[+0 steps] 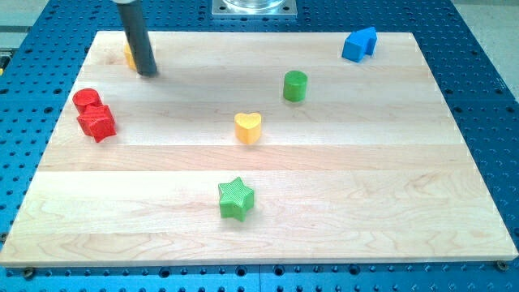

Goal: Bring the heart below the hexagon

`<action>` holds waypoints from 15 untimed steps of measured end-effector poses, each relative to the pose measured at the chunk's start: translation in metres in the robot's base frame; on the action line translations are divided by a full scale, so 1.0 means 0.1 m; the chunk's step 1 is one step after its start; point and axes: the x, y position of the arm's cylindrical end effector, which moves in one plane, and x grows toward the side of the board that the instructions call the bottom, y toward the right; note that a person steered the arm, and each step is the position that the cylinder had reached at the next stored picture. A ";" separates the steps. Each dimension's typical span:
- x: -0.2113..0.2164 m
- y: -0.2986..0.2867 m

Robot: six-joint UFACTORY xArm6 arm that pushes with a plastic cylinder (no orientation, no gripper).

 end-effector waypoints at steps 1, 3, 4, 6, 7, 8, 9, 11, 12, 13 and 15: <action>-0.26 -0.19; 0.34 0.11; 0.75 0.88; 0.75 1.22; 0.75 1.33; 0.75 1.43; 0.75 1.54; 0.78 1.86; 1.09 2.32; 1.56 2.40; 1.47 1.71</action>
